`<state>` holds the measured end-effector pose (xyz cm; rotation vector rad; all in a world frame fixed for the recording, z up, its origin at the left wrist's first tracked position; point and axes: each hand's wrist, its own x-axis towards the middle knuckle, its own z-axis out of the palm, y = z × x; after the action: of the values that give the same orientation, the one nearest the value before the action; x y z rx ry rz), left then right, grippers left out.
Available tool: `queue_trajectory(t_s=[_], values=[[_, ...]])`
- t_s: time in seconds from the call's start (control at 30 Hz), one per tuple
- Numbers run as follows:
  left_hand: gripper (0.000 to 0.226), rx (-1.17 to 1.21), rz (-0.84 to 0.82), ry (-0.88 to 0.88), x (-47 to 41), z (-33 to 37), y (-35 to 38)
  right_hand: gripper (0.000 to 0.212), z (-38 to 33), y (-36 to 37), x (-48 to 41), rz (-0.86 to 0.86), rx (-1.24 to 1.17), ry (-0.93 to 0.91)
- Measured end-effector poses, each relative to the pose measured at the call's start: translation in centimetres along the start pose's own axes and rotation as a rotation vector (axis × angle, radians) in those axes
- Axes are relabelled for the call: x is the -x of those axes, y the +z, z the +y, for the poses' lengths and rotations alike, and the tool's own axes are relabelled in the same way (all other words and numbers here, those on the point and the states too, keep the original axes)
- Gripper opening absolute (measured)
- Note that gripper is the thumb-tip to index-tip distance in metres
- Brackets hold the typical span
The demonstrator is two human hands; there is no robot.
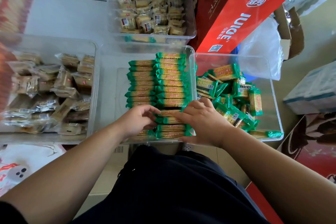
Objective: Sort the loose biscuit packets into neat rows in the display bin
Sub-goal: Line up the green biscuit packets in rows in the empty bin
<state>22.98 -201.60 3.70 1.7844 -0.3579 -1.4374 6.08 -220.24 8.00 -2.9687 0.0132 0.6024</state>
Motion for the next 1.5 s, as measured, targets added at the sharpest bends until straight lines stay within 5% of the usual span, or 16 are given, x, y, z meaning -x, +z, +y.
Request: queue_trajectory(t_s=[0.27, 0.53, 0.87, 1.0, 1.2, 1.37, 1.5], values=[[0.037, -0.42, 0.159, 0.212, -1.5, 0.3, 0.6, 0.065, 0.7, 0.2, -0.1, 0.228, -0.013, -0.044], [0.025, -0.578, 0.172, 0.284, -2.8, 1.5, -0.2, 0.057, -0.5, 0.1, -0.6, -0.031, 0.042, 0.02], [0.018, -0.522, 0.174, 0.272, -2.1, 0.7, -0.4, 0.029, -1.5, -1.2, -2.5, -0.095, -0.089, 0.258], [0.035, -0.524, 0.15, 0.15, -1.5, 0.5, -0.6, 0.029, -1.8, -0.9, -2.9, 0.003, -0.11, 0.324], [0.067, -0.557, -0.154, -0.018, -1.4, -0.2, 0.0, 0.035, -1.5, -1.3, -3.3, -0.018, -0.076, 0.303], [0.067, -0.644, -0.125, -0.04, -2.1, 0.4, 0.8, 0.035, -0.2, -0.9, -1.6, 0.136, -0.106, 0.284], [0.058, -0.792, -0.085, -0.038, -1.9, 0.9, 1.6, 0.078, -0.1, 0.0, -0.2, 0.285, -0.281, 0.59]])
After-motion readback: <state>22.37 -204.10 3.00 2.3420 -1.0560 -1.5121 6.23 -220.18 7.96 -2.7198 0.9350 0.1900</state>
